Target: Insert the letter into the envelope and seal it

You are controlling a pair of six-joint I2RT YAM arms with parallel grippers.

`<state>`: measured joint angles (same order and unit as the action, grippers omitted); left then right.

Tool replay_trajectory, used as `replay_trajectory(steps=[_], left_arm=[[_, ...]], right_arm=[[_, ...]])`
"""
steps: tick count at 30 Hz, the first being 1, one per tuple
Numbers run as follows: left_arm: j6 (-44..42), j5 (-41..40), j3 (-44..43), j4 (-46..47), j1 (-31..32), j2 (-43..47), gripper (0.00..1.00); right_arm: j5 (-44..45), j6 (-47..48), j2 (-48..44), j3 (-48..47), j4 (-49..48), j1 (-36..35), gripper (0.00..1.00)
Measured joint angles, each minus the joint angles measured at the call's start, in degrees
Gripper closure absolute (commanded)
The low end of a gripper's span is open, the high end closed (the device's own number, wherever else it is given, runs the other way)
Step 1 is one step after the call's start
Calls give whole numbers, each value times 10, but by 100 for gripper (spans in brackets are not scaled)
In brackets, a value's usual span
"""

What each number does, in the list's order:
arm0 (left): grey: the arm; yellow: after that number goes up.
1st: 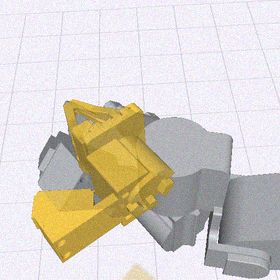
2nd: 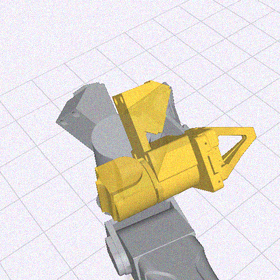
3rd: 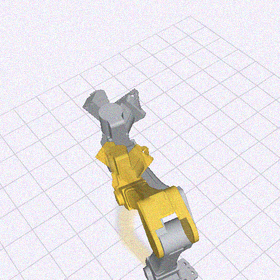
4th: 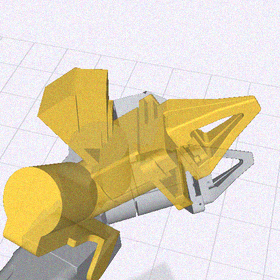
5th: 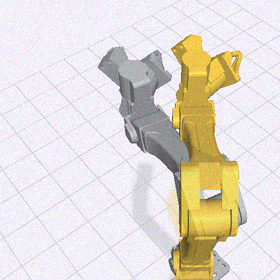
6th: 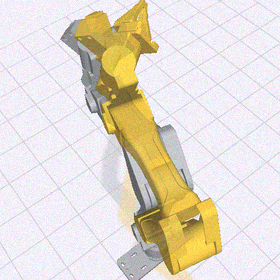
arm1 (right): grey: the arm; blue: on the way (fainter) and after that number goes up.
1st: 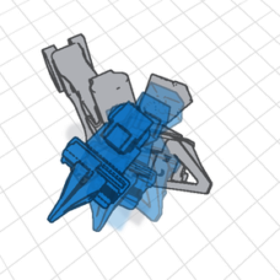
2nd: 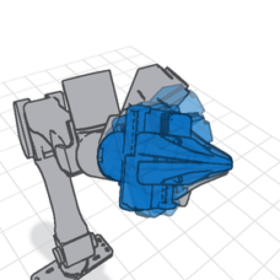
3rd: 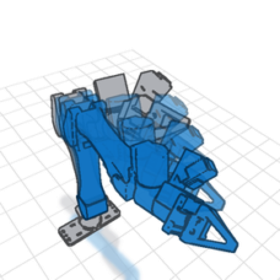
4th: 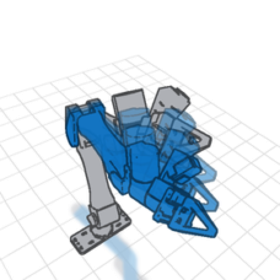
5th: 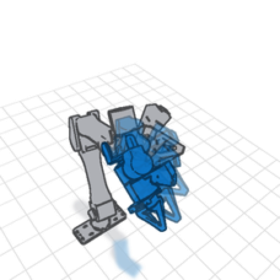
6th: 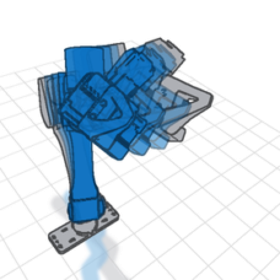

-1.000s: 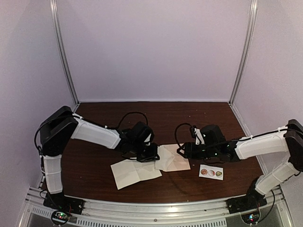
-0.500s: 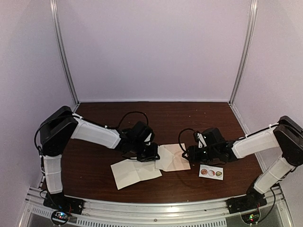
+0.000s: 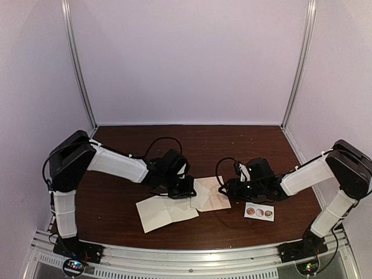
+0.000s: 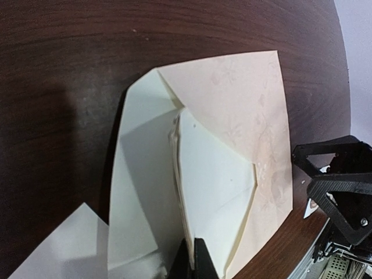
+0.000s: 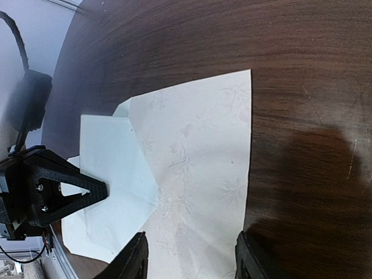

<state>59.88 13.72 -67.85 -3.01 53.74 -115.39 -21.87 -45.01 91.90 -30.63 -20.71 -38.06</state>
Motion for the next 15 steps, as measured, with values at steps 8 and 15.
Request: replay_trajectory(steps=[8,15], left_arm=[[2,0,0,17,3,-6,100],[16,0,0,51,12,-14,100]], right_arm=[[-5,-13,7,0,-15,-10,48],[-7,-19,9,0,-19,-17,48]])
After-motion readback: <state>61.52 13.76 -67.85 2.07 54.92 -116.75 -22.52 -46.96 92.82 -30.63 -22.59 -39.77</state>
